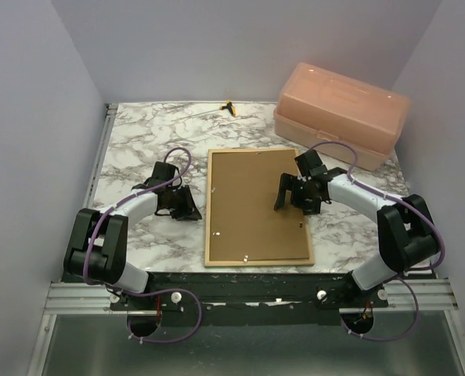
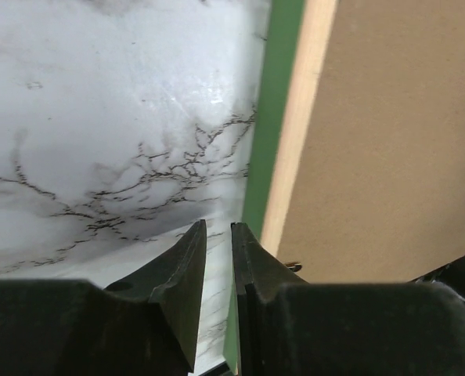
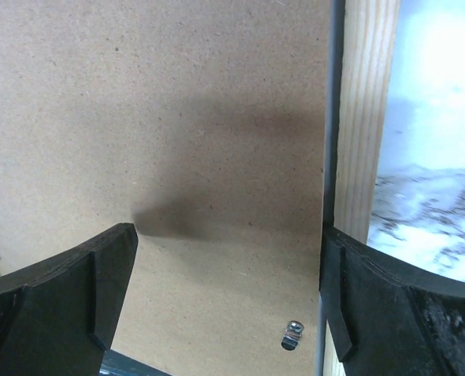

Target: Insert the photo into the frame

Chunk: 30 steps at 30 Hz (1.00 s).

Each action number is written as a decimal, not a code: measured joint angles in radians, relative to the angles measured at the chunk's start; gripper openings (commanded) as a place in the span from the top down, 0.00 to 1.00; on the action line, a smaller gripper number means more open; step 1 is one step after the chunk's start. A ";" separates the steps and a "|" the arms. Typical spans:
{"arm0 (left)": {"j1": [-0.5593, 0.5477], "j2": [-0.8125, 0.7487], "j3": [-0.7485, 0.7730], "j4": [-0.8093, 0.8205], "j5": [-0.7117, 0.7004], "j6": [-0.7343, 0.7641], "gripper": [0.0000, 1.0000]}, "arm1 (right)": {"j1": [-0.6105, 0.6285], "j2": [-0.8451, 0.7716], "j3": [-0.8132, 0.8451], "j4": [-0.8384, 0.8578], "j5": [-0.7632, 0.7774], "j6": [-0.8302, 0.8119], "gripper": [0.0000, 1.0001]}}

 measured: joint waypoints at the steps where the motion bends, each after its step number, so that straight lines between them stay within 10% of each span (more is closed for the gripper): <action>1: 0.000 0.000 0.000 -0.007 -0.003 0.000 0.78 | 0.000 -0.004 0.003 -0.016 0.016 -0.004 0.00; 30: -0.150 -0.084 0.016 -0.068 -0.046 -0.014 0.56 | -0.002 -0.077 0.014 -0.162 0.147 -0.056 0.00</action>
